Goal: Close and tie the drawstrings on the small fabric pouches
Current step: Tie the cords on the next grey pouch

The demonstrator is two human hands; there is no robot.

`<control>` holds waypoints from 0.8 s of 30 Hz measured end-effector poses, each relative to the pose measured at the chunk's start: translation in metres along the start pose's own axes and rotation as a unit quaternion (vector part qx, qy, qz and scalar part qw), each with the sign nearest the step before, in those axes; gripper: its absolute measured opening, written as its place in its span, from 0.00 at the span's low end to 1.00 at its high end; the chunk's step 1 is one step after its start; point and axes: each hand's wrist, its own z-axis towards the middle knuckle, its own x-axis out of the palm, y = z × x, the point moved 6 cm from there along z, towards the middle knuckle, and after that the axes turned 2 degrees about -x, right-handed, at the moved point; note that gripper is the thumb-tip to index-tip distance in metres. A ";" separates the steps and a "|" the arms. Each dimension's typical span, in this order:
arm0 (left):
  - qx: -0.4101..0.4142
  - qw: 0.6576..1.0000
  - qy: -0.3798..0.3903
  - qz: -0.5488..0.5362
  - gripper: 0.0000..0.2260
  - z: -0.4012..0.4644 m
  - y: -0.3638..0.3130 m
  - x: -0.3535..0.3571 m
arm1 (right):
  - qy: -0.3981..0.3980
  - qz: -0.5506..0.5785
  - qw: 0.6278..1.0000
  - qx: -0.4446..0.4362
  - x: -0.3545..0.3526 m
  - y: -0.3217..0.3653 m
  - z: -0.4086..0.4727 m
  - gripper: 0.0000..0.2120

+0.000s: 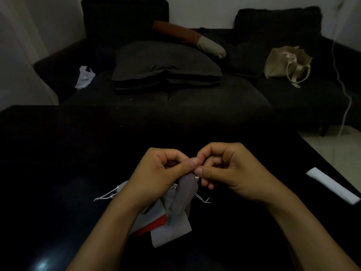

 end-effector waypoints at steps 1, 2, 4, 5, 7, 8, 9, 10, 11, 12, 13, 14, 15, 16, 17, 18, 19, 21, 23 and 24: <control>-0.004 1.000 0.004 0.002 0.11 0.000 0.000 0.001 | 0.011 -0.001 1.000 0.007 0.001 0.000 0.000 0.05; -0.008 1.000 0.008 0.004 0.10 0.000 0.000 0.001 | 0.017 0.002 1.000 0.011 0.001 0.000 -0.001 0.06; -0.013 1.000 0.012 -0.001 0.10 0.000 0.000 0.002 | 0.022 0.011 1.000 0.014 0.002 0.000 -0.001 0.06; -0.014 1.000 0.014 -0.004 0.10 0.000 0.000 0.002 | 0.023 0.015 1.000 0.015 0.002 0.000 -0.001 0.06; -0.013 1.000 0.019 -0.001 0.11 0.000 -0.002 0.004 | 0.027 0.021 0.999 0.016 0.002 -0.001 -0.001 0.06; -0.011 1.000 0.022 0.003 0.10 0.000 -0.002 0.006 | 0.032 0.021 0.999 0.018 0.001 -0.001 -0.001 0.06; -0.011 1.000 0.024 0.007 0.10 0.000 -0.002 0.006 | 0.037 0.023 0.999 0.020 0.002 -0.001 -0.002 0.05; -0.011 1.000 0.025 0.008 0.09 0.000 -0.002 0.006 | 0.041 0.026 0.999 0.022 0.002 -0.001 -0.002 0.05; -0.012 1.000 0.025 0.007 0.10 0.000 -0.001 0.005 | 0.045 0.029 0.998 0.024 0.003 -0.001 -0.003 0.05; -0.011 1.000 0.024 0.005 0.10 0.000 -0.001 0.005 | 0.046 0.032 0.998 0.025 0.003 -0.001 -0.003 0.05; -0.010 1.000 0.022 0.005 0.11 0.000 -0.001 0.004 | 0.045 0.036 0.998 0.025 0.003 -0.001 -0.003 0.05; -0.008 1.000 0.018 0.008 0.12 0.000 -0.001 0.004 | 0.043 0.038 0.998 0.025 0.003 -0.001 -0.002 0.04; -0.009 1.000 0.017 0.008 0.12 -0.001 -0.002 0.004 | 0.039 0.039 0.998 0.023 0.003 -0.002 -0.002 0.04; -0.013 1.000 0.016 0.003 0.12 0.000 -0.001 0.005 | 0.037 0.039 0.998 0.020 0.003 -0.002 -0.002 0.04; -0.021 1.000 0.016 -0.006 0.12 0.000 0.000 0.005 | 0.035 0.039 0.998 0.017 0.003 -0.002 -0.002 0.03; -0.030 0.999 0.015 -0.016 0.12 0.000 0.002 0.006 | 0.033 0.040 0.999 0.013 0.003 -0.001 -0.001 0.03; -0.039 0.999 0.014 -0.029 0.12 0.001 0.003 0.005 | 0.027 0.044 0.999 0.008 0.002 0.000 -0.001 0.03; -0.062 0.995 0.016 -0.070 0.14 0.001 0.007 0.005 | 0.010 0.057 0.998 -0.001 -0.001 0.003 -0.001 0.03; -0.091 0.987 0.020 -0.132 0.14 0.000 0.010 0.010 | -0.004 0.056 0.998 -0.014 -0.004 0.007 0.000 0.03; -0.100 0.983 0.017 -0.155 0.13 0.000 0.010 0.012 | -0.009 0.048 0.999 -0.021 -0.005 0.007 0.000 0.04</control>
